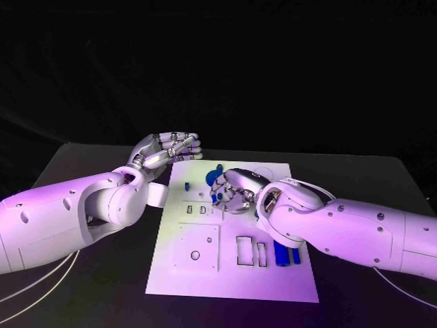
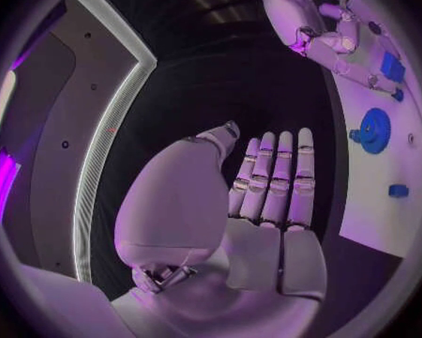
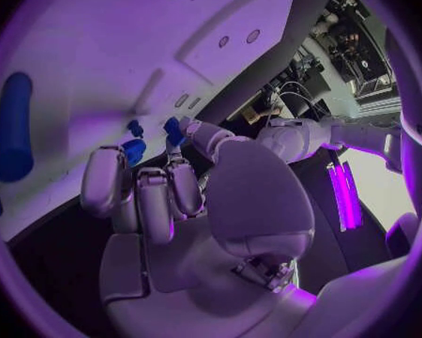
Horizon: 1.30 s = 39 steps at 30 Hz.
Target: Assemble the parts on the task board
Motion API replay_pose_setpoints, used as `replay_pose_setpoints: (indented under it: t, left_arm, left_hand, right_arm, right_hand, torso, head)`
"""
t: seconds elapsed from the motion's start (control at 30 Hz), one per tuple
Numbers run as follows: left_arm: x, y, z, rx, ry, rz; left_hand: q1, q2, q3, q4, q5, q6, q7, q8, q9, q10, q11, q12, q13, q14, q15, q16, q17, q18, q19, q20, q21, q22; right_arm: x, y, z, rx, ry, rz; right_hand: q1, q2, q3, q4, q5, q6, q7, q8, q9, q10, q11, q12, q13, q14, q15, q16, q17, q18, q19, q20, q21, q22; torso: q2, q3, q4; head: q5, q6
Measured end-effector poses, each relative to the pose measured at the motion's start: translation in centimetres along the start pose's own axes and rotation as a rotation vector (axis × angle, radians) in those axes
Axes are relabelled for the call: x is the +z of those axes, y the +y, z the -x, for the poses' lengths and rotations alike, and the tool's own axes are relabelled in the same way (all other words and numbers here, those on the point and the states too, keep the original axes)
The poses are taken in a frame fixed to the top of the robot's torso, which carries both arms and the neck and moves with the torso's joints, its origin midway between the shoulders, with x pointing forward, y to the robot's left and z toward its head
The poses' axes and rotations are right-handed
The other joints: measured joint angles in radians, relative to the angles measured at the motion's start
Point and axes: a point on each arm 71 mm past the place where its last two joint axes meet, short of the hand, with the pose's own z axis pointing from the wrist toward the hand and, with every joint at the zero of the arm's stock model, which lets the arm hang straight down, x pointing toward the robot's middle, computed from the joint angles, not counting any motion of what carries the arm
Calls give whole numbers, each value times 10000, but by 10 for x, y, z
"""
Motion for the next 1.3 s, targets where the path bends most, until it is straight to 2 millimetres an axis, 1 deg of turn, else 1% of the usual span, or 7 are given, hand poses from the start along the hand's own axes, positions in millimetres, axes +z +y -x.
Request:
replay_pose_setpoints:
  t: [0.07,0.2,0.4,0.47,0.8,1.2,1.3]
  left_arm:
    - [0,0,1,9,-62,-29]
    - [0,-1,1,18,-146,-74]
    - [0,-1,2,23,-213,-117]
    - [0,-1,2,24,-227,-124]
    - [0,-1,2,8,-232,-126]
    - [1,-1,2,1,-240,-116]
    - [1,-1,2,-5,-232,-112]
  left_hand:
    - [-48,-1,27,27,0,0,0,0,0,-33,33,0,0,0,0,-3,-9,0,-53,53,-39,0]
    - [-57,-14,45,11,0,0,0,0,0,-33,33,0,0,0,0,-3,-9,0,-73,32,-39,0]
    - [-57,-14,56,0,0,0,0,0,-1,-33,33,0,0,0,0,-2,-9,-1,-88,16,-39,1]
    - [-57,-14,55,0,0,0,0,0,-1,-33,33,0,0,0,0,-2,-9,0,-88,16,-39,1]
    - [-56,-14,55,0,0,1,0,0,-2,-32,32,0,0,0,0,-2,-9,-1,-88,17,-39,2]
    - [-56,-14,55,0,0,0,0,0,-2,-32,32,0,0,0,-1,-2,-8,-1,-88,17,-39,3]
    - [-56,-14,55,0,0,0,0,0,-2,-32,32,0,0,0,0,-2,-8,0,-88,17,-39,3]
  right_arm:
    - [0,1,-5,-57,90,-22]
    - [0,1,-11,-147,199,-81]
    - [1,3,-19,-207,299,-110]
    - [1,3,-20,-218,318,-100]
    - [1,6,-23,-233,298,-50]
    - [1,8,-26,-175,183,5]
    - [2,8,-26,-175,156,2]
  right_hand:
    - [-38,38,0,0,-14,-5,4,0,0,0,0,0,0,-1,0,0,0,1,0,0,0,22]
    - [-38,37,0,0,-18,21,-23,-1,0,0,0,0,0,0,0,0,0,1,0,0,0,28]
    - [-38,37,0,0,-18,21,-23,-4,2,0,0,0,-1,0,0,0,-1,1,0,0,0,28]
    - [-80,-5,0,0,-18,21,-23,-4,28,0,0,0,-2,0,0,0,-1,1,0,0,0,28]
    - [-81,-5,-1,0,-19,18,-24,-21,26,0,0,0,-3,36,-36,0,-2,0,0,0,0,27]
    - [-121,35,-1,0,-37,-2,-34,-31,-1,35,-36,0,-4,36,-35,0,-3,0,0,0,0,43]
    - [-172,-16,-1,0,-37,-4,-32,2,9,35,-35,0,-5,36,-35,0,-3,0,0,0,0,42]
  torso:
    - [0,4,0]
    - [0,8,0]
    - [-2,11,-1]
    - [-3,12,0]
    - [-9,12,-3]
    - [-13,-1,0]
    - [-14,-7,6]
  head:
    - [14,-30]
    - [45,-71]
    - [50,-105]
    - [50,-116]
    - [41,-148]
    - [24,-161]
    - [22,-162]
